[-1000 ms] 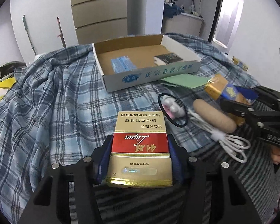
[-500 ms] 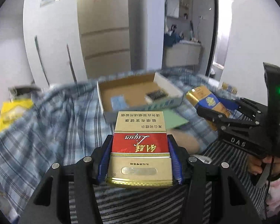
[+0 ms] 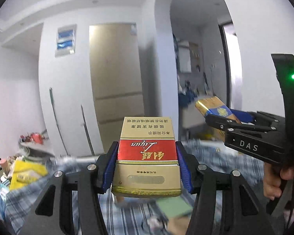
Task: Organize soft objects
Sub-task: 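Lift both cigarette packs up toward the box, then lower both cigarette packs into the box and open both grippers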
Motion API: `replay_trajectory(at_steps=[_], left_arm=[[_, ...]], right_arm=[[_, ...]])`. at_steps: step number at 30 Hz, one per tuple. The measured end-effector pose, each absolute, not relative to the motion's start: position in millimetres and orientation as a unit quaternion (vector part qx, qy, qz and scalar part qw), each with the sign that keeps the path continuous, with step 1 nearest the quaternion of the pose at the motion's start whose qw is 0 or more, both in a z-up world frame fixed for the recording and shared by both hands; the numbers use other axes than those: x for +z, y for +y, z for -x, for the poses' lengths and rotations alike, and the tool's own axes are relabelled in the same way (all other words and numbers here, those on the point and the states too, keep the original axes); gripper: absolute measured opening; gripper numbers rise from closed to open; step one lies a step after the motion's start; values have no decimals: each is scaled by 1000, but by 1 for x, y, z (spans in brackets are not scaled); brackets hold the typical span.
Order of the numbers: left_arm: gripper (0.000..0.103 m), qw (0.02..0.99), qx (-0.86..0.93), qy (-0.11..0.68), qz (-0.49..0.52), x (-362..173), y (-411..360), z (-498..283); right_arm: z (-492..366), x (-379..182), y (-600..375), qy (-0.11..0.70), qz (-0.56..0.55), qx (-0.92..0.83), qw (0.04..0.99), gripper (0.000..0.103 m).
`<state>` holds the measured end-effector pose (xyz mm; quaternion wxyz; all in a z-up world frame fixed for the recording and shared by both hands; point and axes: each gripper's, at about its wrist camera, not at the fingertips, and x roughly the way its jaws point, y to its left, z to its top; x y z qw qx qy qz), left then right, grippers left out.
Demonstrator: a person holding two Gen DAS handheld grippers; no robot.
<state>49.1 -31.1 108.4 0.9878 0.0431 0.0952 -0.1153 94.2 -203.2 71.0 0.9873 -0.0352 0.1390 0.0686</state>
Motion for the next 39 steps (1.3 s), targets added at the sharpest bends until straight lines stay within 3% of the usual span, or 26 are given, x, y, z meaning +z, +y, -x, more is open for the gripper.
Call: replay_trajectory(at_steps=[5, 12, 21, 39], left_arm=[[58, 995, -84, 52, -31, 113, -31, -85], [58, 995, -76, 58, -13, 92, -27, -129], [58, 989, -68, 132, 5, 42, -4, -181], [58, 953, -71, 294, -7, -26, 3, -221]], right_arm=[[-129, 81, -202, 113, 16, 10, 993, 52], [-182, 64, -199, 121, -15, 25, 992, 52], [-208, 1, -196, 168, 13, 57, 984, 52], [-233, -60, -181, 281, 38, 103, 953, 52]])
